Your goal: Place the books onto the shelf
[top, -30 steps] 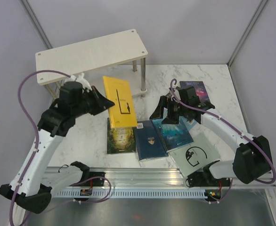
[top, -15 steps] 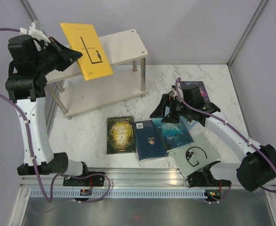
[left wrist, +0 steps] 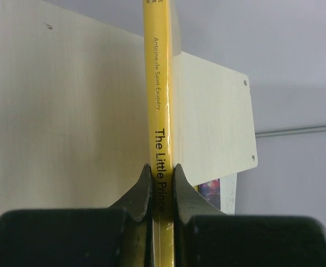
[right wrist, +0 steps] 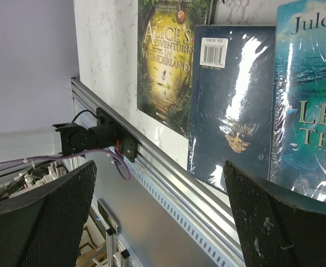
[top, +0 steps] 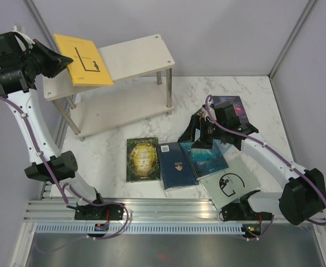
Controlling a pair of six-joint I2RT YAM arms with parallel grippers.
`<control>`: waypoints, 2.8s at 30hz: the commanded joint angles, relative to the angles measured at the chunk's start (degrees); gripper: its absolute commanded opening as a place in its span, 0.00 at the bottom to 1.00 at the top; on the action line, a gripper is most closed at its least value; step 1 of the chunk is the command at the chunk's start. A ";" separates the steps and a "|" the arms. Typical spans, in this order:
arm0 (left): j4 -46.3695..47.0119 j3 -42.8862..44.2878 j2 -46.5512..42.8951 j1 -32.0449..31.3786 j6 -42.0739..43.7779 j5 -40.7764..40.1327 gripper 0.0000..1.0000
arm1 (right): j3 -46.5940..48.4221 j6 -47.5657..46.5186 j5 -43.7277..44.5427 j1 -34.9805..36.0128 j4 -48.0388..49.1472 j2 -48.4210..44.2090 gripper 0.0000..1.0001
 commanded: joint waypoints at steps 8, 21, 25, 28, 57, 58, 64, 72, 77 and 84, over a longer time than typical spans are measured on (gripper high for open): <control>-7.73 3.21 5.44 8.61 7.21 -2.77 0.09 | -2.64 -2.78 -0.74 0.25 1.02 2.39 0.98; -8.43 6.20 10.37 10.29 7.57 -6.89 0.66 | -4.22 -5.06 -1.00 0.26 -0.30 2.66 0.98; -9.22 8.22 9.58 10.99 7.57 -9.88 0.73 | -5.19 -5.50 -1.00 0.26 -0.82 1.96 0.98; -10.62 9.27 7.91 11.43 7.74 -14.80 0.75 | -5.28 -6.20 -0.83 0.34 -1.53 1.78 0.98; 12.83 -87.21 -49.92 -34.71 -5.09 -11.04 0.72 | 3.76 -4.28 8.83 10.97 1.11 8.79 0.97; 15.97 -89.23 -50.01 -34.71 -5.00 -9.90 0.73 | 4.82 -4.10 9.54 12.02 1.28 9.94 0.97; 25.48 -99.52 -45.63 -34.71 -5.27 -6.64 0.75 | 10.71 -2.43 13.23 16.34 3.66 19.26 0.94; 27.43 -98.48 -37.11 -33.57 -5.71 -16.03 0.80 | 13.62 -3.39 16.66 16.78 3.31 29.45 0.90; 25.41 -96.81 -30.69 -27.86 -3.69 -19.29 0.81 | 12.48 -3.13 19.12 17.13 2.60 33.85 0.88; 33.04 -97.42 -19.09 -27.24 -1.31 -16.05 0.80 | 11.51 -2.43 19.21 17.83 2.52 40.53 0.86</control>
